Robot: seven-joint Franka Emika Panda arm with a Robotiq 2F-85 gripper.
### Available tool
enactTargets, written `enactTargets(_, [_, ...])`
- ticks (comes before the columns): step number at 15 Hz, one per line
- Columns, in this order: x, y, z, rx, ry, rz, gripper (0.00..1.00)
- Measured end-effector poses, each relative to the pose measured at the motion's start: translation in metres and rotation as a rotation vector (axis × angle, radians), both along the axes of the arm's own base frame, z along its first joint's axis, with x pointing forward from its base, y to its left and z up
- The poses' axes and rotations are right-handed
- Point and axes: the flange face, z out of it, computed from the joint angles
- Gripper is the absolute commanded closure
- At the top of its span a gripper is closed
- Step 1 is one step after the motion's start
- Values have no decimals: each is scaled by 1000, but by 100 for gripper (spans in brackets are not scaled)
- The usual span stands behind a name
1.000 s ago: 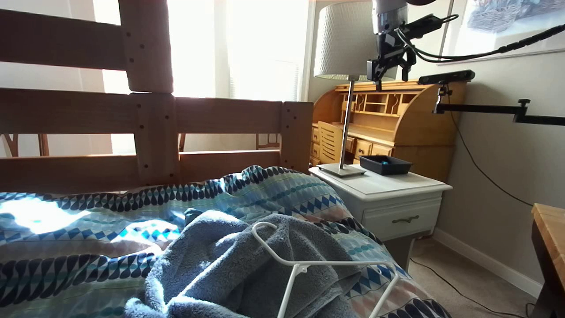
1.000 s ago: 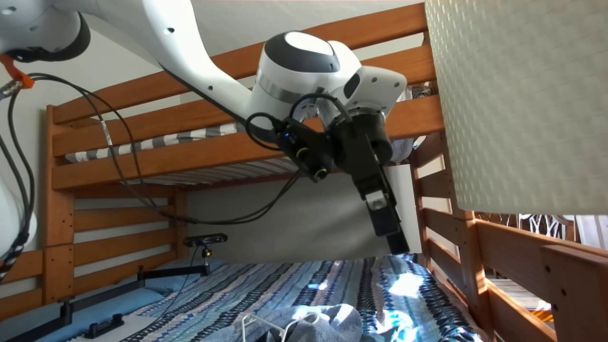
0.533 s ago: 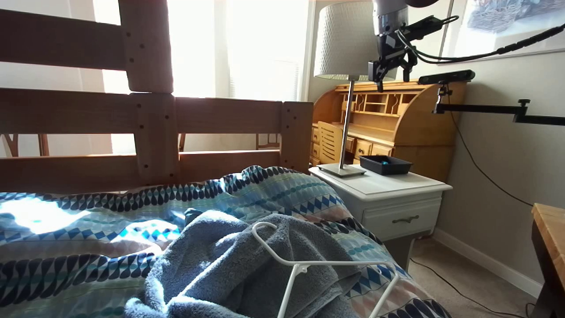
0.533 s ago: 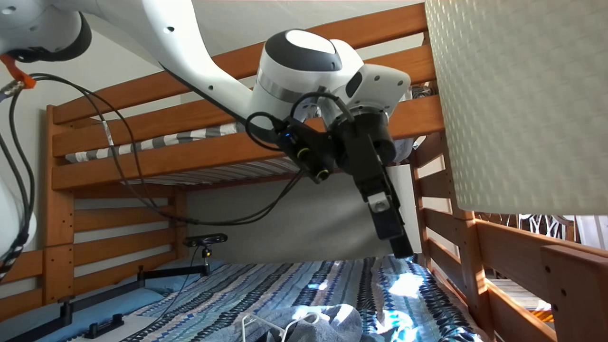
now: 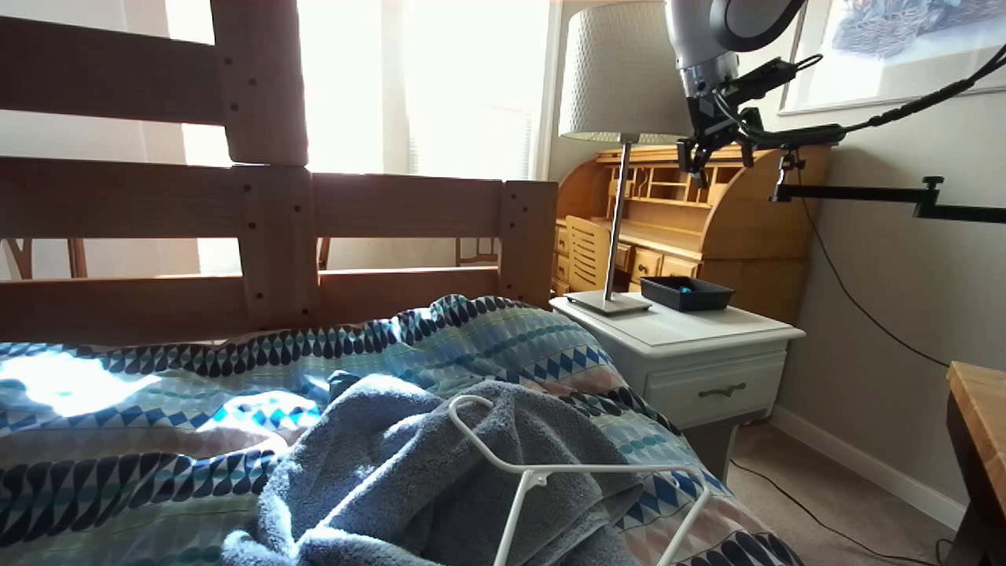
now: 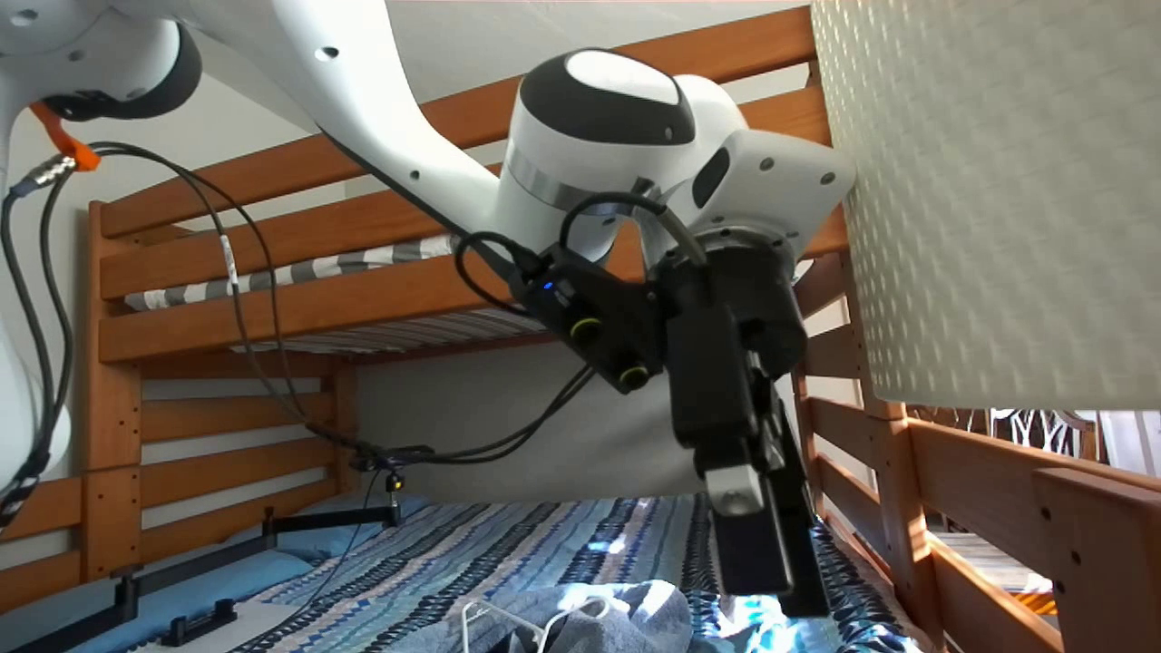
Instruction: Move the black box to the left.
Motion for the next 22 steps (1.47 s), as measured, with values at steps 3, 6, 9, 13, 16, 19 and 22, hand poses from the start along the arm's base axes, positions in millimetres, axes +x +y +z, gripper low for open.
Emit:
enactTargets(3, [-5,-18,-16,12,50,11,0])
enactTargets(6, [-8,-36,-27,43,65,92,0])
enactTargets(9, [-9,-53,-36,60,42,141,0])
enactTargets(13, [-10,-62,-44,67,29,159,0])
enactTargets(16, [-10,-61,-44,67,29,161,0])
enactTargets(19, [-8,-60,-43,51,22,169,0])
enactTargets(22, [-4,-65,-39,-7,-13,210,0])
